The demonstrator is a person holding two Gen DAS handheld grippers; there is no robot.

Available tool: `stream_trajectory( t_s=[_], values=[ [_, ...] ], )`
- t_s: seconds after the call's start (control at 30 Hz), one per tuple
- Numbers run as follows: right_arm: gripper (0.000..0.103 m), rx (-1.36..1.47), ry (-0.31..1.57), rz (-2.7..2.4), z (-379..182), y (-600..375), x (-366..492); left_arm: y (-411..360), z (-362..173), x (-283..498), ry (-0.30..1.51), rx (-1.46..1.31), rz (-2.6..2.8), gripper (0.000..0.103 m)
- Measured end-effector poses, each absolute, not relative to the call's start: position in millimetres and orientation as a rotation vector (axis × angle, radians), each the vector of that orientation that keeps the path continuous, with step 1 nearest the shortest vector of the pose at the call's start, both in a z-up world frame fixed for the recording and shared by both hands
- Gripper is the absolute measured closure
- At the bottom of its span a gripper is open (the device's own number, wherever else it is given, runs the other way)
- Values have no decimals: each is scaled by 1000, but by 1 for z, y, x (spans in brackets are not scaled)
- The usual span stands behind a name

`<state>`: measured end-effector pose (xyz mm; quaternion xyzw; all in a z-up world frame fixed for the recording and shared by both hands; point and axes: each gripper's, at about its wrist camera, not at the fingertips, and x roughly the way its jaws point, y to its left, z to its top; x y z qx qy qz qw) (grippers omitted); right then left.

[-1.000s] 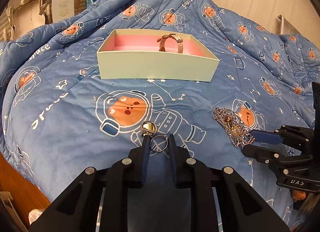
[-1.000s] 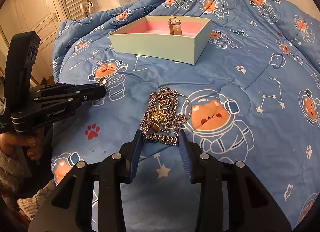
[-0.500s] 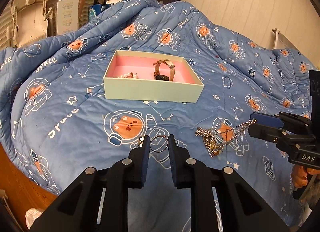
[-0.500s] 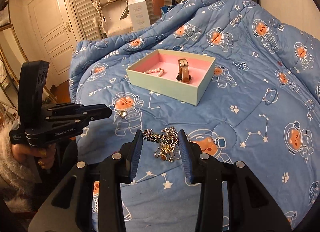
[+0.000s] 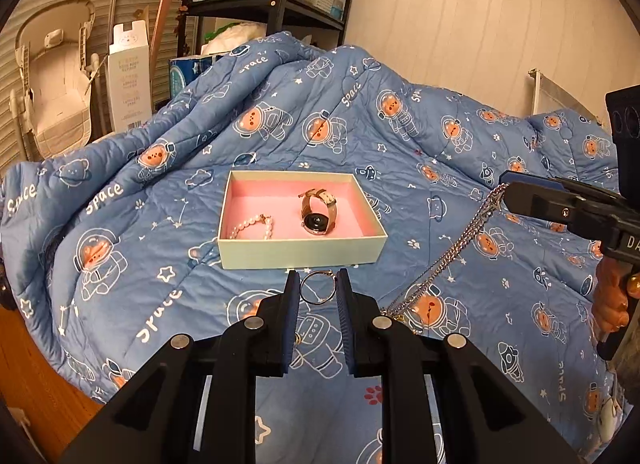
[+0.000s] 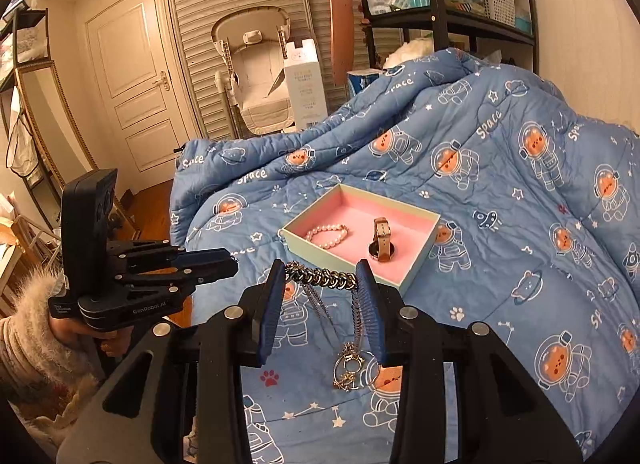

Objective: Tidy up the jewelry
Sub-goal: 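Carry the ring with the left tool while the right tool lifts the chain over the box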

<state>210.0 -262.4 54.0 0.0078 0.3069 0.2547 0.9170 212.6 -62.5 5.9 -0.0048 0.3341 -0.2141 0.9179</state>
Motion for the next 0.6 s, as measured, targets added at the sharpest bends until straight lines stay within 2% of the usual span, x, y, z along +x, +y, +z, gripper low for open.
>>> stream_trajectory(
  t_s=[0.3, 0.6],
  values=[
    [66, -29, 558, 546, 88, -253, 214, -54, 37, 230, 642, -24, -454, 85],
    [66, -21, 513, 555, 120, -247, 241, -59, 46, 256, 635, 4, -449, 85]
  ],
)
